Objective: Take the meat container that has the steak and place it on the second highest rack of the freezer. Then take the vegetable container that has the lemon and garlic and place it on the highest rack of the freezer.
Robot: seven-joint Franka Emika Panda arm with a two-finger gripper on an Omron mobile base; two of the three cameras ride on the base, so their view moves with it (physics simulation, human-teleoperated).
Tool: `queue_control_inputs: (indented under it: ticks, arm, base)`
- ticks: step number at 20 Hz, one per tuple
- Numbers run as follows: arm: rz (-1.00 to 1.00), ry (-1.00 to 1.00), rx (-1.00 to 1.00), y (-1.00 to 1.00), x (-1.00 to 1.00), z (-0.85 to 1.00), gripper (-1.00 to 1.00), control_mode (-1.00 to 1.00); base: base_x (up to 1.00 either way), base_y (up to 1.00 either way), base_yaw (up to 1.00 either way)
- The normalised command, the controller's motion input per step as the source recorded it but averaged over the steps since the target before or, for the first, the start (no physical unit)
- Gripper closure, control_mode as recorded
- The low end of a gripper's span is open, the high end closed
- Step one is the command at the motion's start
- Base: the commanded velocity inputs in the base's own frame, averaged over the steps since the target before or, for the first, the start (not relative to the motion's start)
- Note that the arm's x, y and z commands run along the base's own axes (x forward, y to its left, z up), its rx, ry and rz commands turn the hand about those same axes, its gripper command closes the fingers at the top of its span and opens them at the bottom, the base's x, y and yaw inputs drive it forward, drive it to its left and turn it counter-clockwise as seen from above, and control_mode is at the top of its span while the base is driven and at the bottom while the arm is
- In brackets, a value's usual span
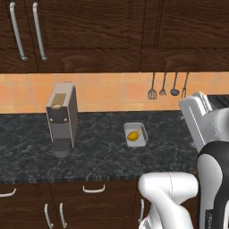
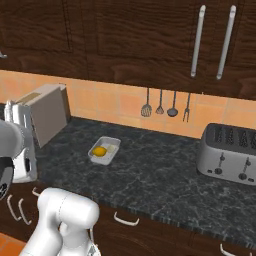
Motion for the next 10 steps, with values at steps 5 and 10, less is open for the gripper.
queue_control_inputs:
  ticks: [5, 10]
  arm:
    - [-0.10, 0.15, 0.03, -0.48, 0.14, -0.45, -1.00, -1.00]
    - [-0.04, 0.31, 0.06, -0.61, 0.56, -0.42, -1.00, -1.00]
  base:
    - [0.00, 0.00, 0.00]
    - [0.00, 0.00, 0.00]
